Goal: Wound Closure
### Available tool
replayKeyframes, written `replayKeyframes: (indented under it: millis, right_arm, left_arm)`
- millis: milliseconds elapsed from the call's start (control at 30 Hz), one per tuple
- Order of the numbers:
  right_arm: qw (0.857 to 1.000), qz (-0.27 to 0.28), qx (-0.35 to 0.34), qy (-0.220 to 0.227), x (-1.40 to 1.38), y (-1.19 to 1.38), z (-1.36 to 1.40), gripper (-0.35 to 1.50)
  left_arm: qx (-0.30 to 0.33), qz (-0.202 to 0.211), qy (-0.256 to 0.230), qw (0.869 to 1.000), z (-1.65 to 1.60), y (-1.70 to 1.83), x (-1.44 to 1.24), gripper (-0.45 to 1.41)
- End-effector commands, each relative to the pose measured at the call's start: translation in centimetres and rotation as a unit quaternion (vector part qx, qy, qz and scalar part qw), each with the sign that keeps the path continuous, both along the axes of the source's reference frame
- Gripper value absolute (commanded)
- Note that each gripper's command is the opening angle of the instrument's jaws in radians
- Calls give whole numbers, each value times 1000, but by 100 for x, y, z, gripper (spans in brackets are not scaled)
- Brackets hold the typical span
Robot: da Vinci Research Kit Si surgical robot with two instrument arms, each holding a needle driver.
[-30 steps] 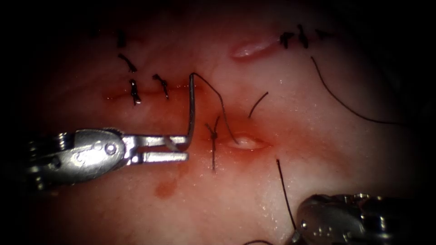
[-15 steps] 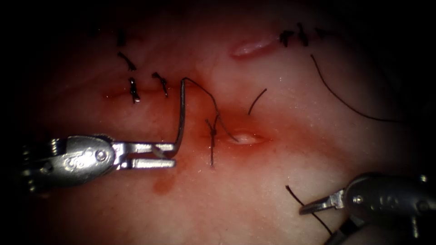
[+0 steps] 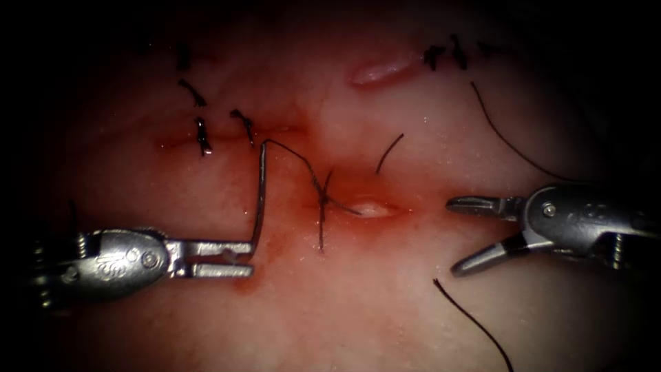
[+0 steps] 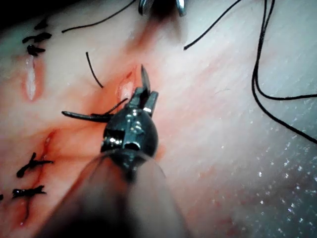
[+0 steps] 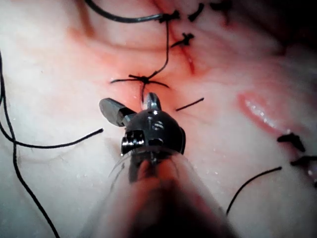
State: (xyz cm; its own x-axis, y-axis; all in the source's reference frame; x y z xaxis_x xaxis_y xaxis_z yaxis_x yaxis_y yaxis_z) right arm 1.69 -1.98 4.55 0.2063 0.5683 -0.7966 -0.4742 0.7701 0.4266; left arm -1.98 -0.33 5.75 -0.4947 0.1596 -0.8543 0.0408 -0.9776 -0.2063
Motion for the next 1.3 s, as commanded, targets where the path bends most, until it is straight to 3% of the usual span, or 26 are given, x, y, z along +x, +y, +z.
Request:
replayKeyframes:
  millis: [33,500,867,1067,1300]
  right_arm:
    - [1000,19,-2,9,10,0,7,148]
    - [999,40,-6,26,16,-19,31,146]
    - [998,39,-41,14,12,19,17,146]
    - [998,34,-43,11,9,18,18,146]
    - [999,31,-43,10,9,16,19,146]
  left_arm:
    - [-1,-1,0,1000,5,2,-7,-45]
    - [-2,1,2,1000,13,1,0,-45]
    - [-1,-5,6,1000,27,12,-10,-45]
    - [-1,-7,7,1000,48,20,-4,-45]
    - [1,-10,10,1000,46,18,-3,-45]
